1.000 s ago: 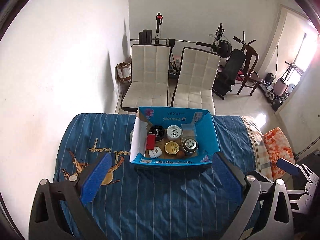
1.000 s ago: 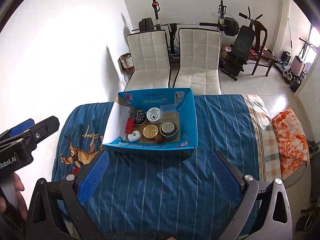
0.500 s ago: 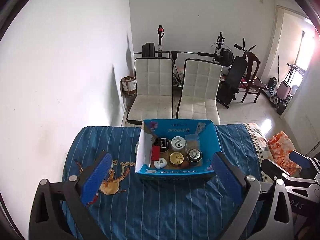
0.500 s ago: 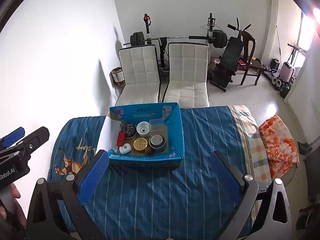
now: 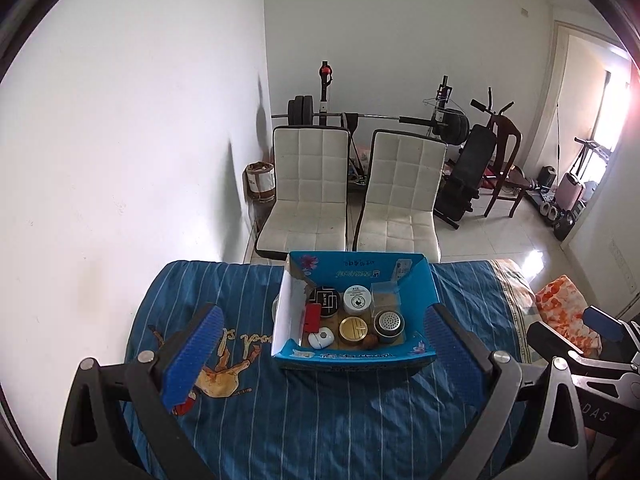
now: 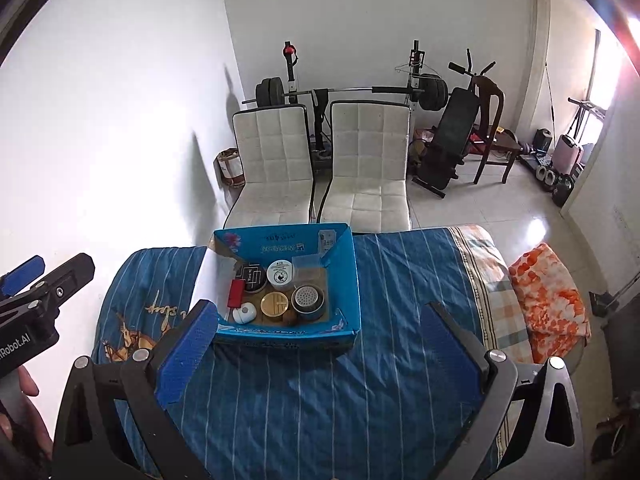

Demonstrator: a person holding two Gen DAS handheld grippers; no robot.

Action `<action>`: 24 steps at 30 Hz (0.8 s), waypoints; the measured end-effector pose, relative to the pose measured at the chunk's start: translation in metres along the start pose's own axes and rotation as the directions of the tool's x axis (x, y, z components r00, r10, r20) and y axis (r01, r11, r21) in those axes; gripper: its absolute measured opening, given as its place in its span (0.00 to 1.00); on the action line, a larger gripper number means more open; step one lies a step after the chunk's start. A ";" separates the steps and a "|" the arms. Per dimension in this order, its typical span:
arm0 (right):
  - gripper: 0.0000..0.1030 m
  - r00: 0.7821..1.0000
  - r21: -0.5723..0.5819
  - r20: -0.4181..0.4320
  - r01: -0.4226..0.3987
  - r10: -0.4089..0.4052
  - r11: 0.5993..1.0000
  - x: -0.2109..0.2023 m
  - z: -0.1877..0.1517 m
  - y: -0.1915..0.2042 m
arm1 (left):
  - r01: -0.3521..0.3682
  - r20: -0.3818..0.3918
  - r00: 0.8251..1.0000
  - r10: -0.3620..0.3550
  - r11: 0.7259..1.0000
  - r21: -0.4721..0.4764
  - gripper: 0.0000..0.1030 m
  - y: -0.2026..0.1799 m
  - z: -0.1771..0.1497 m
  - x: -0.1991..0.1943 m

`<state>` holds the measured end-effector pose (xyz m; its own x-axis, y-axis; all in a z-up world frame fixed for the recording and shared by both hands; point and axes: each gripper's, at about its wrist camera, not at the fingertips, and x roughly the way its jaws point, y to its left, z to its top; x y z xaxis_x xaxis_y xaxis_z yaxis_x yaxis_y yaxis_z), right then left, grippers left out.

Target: Organize rigid objects

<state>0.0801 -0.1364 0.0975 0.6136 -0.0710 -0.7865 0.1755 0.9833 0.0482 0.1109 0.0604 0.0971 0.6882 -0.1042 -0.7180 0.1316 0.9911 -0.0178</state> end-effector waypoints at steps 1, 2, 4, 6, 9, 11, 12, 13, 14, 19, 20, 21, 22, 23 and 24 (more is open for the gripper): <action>1.00 1.000 0.000 0.000 0.000 0.000 1.000 0.000 0.000 0.000 | 0.002 -0.001 1.000 -0.002 1.000 0.000 1.00 0.000 -0.001 0.000; 1.00 1.000 -0.004 0.000 0.000 0.000 1.000 0.000 0.000 0.000 | 0.001 -0.002 1.000 -0.001 1.000 0.000 1.00 0.000 -0.001 0.000; 1.00 1.000 -0.001 -0.004 -0.001 0.001 1.000 0.000 -0.001 0.000 | 0.002 -0.007 1.000 -0.002 1.000 -0.002 1.00 -0.001 -0.002 0.002; 1.00 1.000 -0.004 -0.005 0.004 -0.004 1.000 0.000 -0.003 0.001 | 0.003 -0.014 1.000 -0.003 1.000 -0.005 1.00 -0.001 -0.003 0.003; 1.00 1.000 0.000 -0.010 0.005 -0.005 1.000 0.001 -0.004 0.000 | 0.005 -0.021 1.000 -0.005 1.000 -0.006 1.00 0.000 -0.003 0.004; 1.00 1.000 0.001 -0.012 0.006 -0.006 1.000 0.002 -0.005 -0.001 | 0.002 -0.022 1.000 -0.002 1.000 -0.007 1.00 0.000 -0.004 0.005; 1.00 1.000 0.002 -0.012 0.005 -0.005 1.000 0.002 -0.006 -0.001 | 0.003 -0.024 1.000 -0.003 1.000 -0.009 1.00 0.001 -0.005 0.005; 1.00 1.000 -0.003 -0.012 0.007 -0.007 1.000 0.002 -0.005 0.000 | 0.003 -0.026 1.000 -0.003 1.000 -0.012 1.00 0.002 -0.005 0.005; 1.00 1.000 -0.006 -0.012 0.010 -0.010 1.000 0.003 -0.005 0.000 | 0.001 -0.028 1.000 -0.002 1.000 -0.014 1.00 0.002 -0.005 0.006; 1.00 1.000 -0.009 -0.015 0.014 -0.014 1.000 0.005 -0.006 0.003 | 0.000 -0.033 0.999 -0.001 1.000 -0.017 1.00 0.005 -0.007 0.007; 1.00 1.000 -0.008 -0.016 0.012 -0.012 1.000 0.005 -0.006 0.003 | 0.000 -0.035 0.999 -0.001 1.000 -0.017 1.00 0.006 -0.007 0.007; 1.00 1.000 -0.008 -0.015 0.014 -0.014 1.000 0.004 -0.006 0.004 | 0.000 -0.034 0.999 -0.001 1.000 -0.016 1.00 0.007 -0.008 0.007; 1.00 1.000 -0.010 -0.013 0.017 -0.017 1.000 0.004 -0.006 0.004 | -0.002 -0.033 0.999 0.001 1.000 -0.015 1.00 0.007 -0.008 0.007; 1.00 1.000 -0.009 -0.013 0.018 -0.018 1.000 0.004 -0.006 0.003 | -0.004 -0.034 0.999 0.003 1.000 -0.016 1.00 0.007 -0.008 0.007; 1.00 1.000 -0.009 -0.012 0.018 -0.018 1.000 0.004 -0.006 0.004 | -0.004 -0.034 0.999 0.004 1.000 -0.016 1.00 0.008 -0.009 0.007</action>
<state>0.0780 -0.1319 0.0910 0.6008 -0.0870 -0.7947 0.1799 0.9833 0.0283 0.1109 0.0681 0.0857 0.6639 -0.0977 -0.7414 0.1173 0.9928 -0.0257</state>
